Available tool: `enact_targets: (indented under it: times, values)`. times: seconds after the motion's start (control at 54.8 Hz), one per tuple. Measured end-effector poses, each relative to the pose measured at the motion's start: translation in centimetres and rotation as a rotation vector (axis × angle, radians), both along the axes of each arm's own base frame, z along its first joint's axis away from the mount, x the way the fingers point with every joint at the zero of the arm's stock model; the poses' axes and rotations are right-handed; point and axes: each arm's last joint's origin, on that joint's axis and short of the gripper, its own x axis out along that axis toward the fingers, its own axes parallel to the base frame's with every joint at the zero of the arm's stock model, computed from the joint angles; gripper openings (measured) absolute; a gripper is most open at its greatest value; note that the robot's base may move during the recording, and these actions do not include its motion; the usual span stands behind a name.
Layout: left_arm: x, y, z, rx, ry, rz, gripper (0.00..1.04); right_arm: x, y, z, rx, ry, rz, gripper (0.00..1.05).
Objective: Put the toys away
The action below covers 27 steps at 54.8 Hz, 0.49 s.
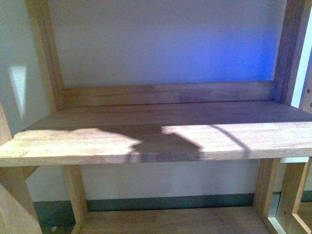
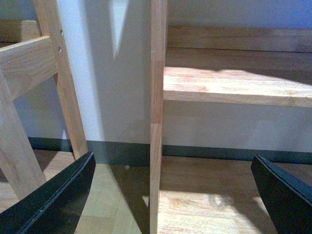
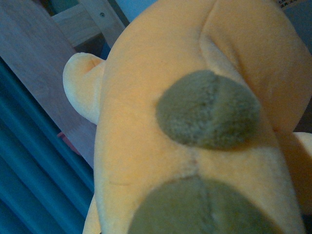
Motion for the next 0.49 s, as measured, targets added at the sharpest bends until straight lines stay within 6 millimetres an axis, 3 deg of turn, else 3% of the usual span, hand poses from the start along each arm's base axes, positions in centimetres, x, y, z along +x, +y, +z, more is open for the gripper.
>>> enact_targets:
  times: [0.201,0.329,0.493]
  values:
    - [0.0,0.0,0.0,0.0,0.0,0.0,0.99,1.1,0.2,-0.9,0.01,0.041,0.012,0.2]
    - [0.0,0.0,0.0,0.0,0.0,0.0,0.99,1.0,0.1,-0.9,0.006,0.036,-0.001,0.45]
    - [0.0,0.0,0.0,0.0,0.0,0.0,0.99,1.2,0.2,-1.2,-0.03,0.007,-0.031,0.67]
